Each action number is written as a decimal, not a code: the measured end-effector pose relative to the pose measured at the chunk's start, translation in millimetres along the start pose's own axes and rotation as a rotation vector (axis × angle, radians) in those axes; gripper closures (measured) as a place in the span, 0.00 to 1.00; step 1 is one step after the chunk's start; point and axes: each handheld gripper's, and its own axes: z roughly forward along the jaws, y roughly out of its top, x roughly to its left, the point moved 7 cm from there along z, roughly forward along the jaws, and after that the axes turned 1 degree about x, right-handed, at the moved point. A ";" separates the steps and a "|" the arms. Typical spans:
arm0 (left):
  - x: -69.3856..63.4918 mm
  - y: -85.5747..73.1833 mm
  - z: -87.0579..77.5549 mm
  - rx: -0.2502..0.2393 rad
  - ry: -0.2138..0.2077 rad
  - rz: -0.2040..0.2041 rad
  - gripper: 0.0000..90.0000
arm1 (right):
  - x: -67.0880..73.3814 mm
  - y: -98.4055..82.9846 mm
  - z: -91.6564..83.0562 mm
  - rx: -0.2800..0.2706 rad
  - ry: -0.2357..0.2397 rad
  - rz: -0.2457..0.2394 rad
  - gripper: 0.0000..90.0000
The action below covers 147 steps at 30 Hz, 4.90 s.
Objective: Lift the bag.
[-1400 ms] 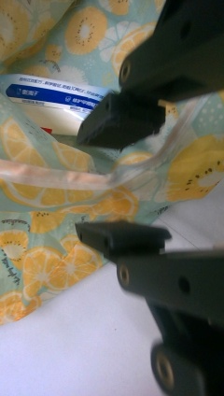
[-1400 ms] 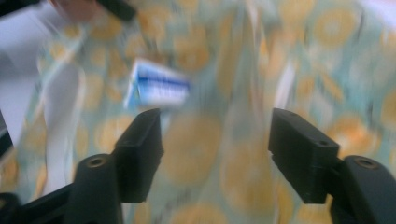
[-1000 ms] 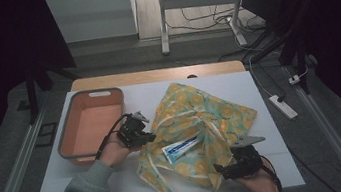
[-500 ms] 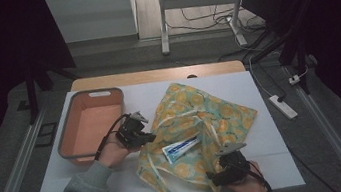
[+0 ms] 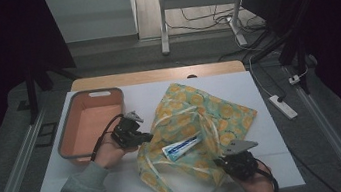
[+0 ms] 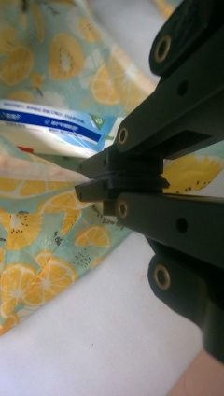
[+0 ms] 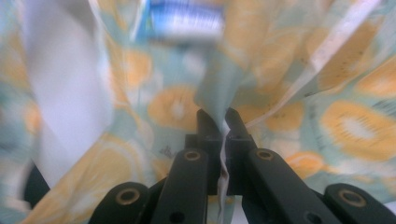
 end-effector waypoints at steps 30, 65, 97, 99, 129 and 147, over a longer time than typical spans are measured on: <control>1.8 -8.2 -75.5 -0.211 -0.099 -0.043 0.99 | -29.1 91.1 -67.5 -0.349 0.023 -0.021 1.00; -28.8 65.1 -196.4 -0.576 -0.088 0.074 0.99 | -67.1 184.9 -140.6 -0.635 -0.064 -0.051 1.00; 27.7 49.5 -53.1 -0.283 -0.048 -0.076 0.78 | -146.6 101.3 -12.1 -0.266 -0.070 0.159 0.89; 26.6 49.0 -55.5 -0.298 0.000 -0.076 0.47 | -143.1 102.4 -12.9 -0.276 -0.055 0.154 0.70; 10.2 -43.7 -68.4 -0.226 0.096 -0.061 0.22 | -95.1 35.1 -24.0 -0.245 0.066 0.080 0.32; 4.1 -60.5 -67.4 -0.227 0.105 -0.074 0.22 | -89.5 22.3 -27.3 -0.259 0.050 0.046 0.33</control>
